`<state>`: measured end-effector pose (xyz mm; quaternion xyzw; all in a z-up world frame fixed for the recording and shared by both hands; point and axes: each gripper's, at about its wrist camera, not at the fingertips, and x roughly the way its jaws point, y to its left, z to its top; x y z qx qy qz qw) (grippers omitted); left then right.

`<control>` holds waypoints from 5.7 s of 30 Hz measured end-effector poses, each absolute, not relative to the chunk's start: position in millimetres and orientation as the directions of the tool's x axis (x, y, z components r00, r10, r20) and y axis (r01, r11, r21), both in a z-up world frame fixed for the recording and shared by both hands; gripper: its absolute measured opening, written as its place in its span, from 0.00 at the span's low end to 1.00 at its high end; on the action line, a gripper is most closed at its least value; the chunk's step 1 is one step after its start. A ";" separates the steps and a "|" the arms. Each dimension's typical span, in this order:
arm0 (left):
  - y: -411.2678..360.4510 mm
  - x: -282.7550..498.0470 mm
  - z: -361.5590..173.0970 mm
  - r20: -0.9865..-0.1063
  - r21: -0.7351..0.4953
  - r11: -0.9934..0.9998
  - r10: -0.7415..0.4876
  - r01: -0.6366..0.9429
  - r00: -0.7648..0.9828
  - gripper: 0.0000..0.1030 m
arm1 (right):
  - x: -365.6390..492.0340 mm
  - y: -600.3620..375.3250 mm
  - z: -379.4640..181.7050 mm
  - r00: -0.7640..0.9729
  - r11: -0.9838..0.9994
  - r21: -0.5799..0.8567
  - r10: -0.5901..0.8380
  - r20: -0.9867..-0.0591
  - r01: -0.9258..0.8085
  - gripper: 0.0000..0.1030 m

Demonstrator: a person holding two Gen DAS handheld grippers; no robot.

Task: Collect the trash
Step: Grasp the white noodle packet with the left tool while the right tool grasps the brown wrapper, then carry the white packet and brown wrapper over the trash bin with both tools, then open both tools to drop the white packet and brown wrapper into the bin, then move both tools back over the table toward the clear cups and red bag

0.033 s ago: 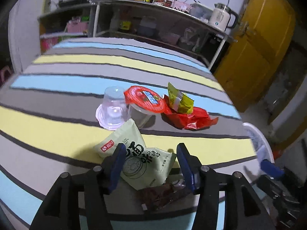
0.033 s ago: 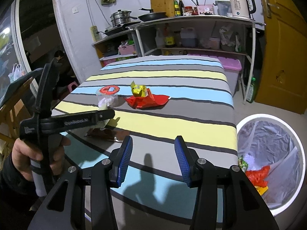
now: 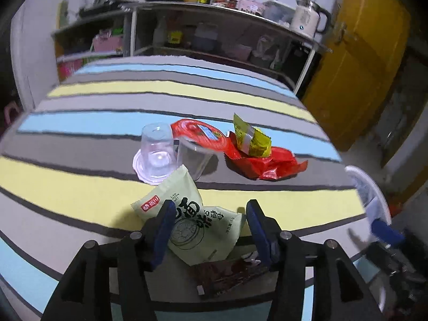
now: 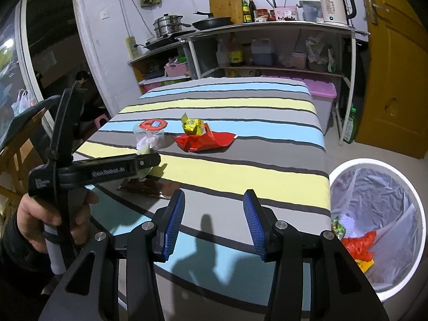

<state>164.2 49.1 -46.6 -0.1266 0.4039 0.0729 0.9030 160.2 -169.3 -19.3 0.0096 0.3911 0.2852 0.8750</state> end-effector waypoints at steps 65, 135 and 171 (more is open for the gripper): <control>88.2 132.4 -53.2 -0.725 0.039 0.992 0.112 -0.122 0.680 0.17 | 167.3 -100.6 -45.0 0.381 0.752 0.166 0.496 -0.780 -0.638 0.20; -177.1 199.3 -5.3 -0.631 -0.188 0.909 -0.401 0.371 0.664 0.14 | 148.5 -344.8 -10.8 0.686 0.969 0.228 0.229 -0.691 -0.095 0.20; -147.2 176.2 2.1 -0.600 -0.198 0.916 -0.394 0.348 0.696 0.24 | 142.3 -332.7 -4.0 0.681 0.975 0.193 0.214 -0.700 -0.109 0.40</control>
